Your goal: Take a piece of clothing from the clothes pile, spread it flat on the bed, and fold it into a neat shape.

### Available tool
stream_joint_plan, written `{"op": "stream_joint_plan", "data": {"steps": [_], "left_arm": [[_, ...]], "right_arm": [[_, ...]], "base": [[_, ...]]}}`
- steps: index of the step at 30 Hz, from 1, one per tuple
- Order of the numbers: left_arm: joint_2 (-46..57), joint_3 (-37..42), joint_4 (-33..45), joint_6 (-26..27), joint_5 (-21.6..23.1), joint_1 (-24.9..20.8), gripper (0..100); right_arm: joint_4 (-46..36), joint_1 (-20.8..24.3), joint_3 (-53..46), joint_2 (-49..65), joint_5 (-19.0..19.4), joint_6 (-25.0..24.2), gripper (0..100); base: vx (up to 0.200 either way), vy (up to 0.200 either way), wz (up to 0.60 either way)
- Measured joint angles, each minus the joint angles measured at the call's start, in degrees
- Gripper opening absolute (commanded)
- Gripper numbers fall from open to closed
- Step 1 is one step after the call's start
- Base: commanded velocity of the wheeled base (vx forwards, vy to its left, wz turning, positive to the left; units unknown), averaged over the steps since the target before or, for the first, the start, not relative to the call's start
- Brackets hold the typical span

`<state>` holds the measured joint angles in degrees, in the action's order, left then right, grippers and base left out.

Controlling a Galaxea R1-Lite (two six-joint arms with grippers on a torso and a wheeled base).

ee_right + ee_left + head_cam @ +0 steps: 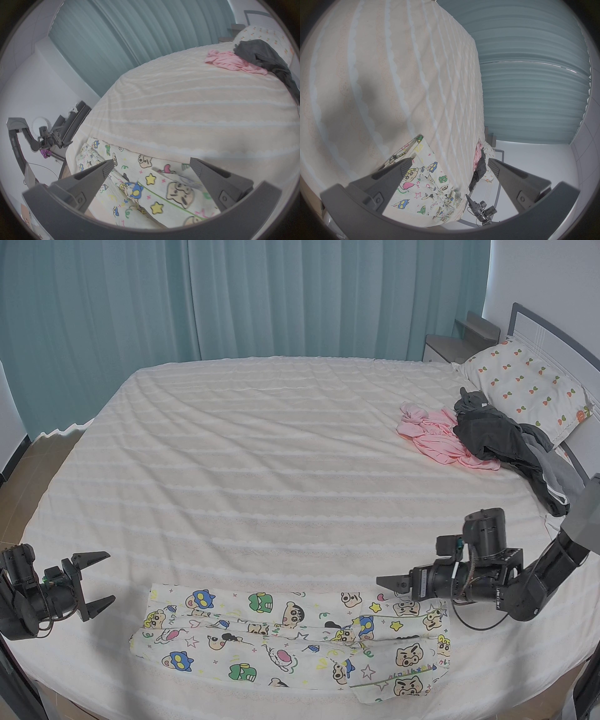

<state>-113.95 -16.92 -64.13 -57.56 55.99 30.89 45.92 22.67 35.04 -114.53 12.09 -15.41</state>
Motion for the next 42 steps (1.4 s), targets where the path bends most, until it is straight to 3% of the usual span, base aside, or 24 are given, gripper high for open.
{"op": "stream_joint_plan", "data": {"steps": [8,14,15,24,42], "left_arm": [[-0.1,-0.1,0.0,0.0,0.0,0.0,100],[-0.2,0.0,0.0,1.5,0.0,0.0,100],[-0.2,0.0,0.0,1.8,0.0,0.0,100],[-0.3,0.1,0.0,2.0,0.0,0.0,100],[-0.4,0.1,0.0,2.0,0.0,0.0,100]], "right_arm": [[-12.5,5.0,9.5,-6.1,-3.7,4.9,100],[-14.7,5.8,12.5,-8.5,-5.2,7.2,100],[-14.7,5.9,12.7,-8.9,-5.3,7.4,0],[-15.6,6.7,13.3,-12.0,-6.4,9.9,0],[-13.3,7.9,13.8,-9.5,-7.7,8.1,0]], "base": [[0.000,0.000,0.00],[0.000,0.000,0.00],[0.000,0.000,0.00],[0.000,0.000,0.00],[0.000,0.000,0.00]]}}
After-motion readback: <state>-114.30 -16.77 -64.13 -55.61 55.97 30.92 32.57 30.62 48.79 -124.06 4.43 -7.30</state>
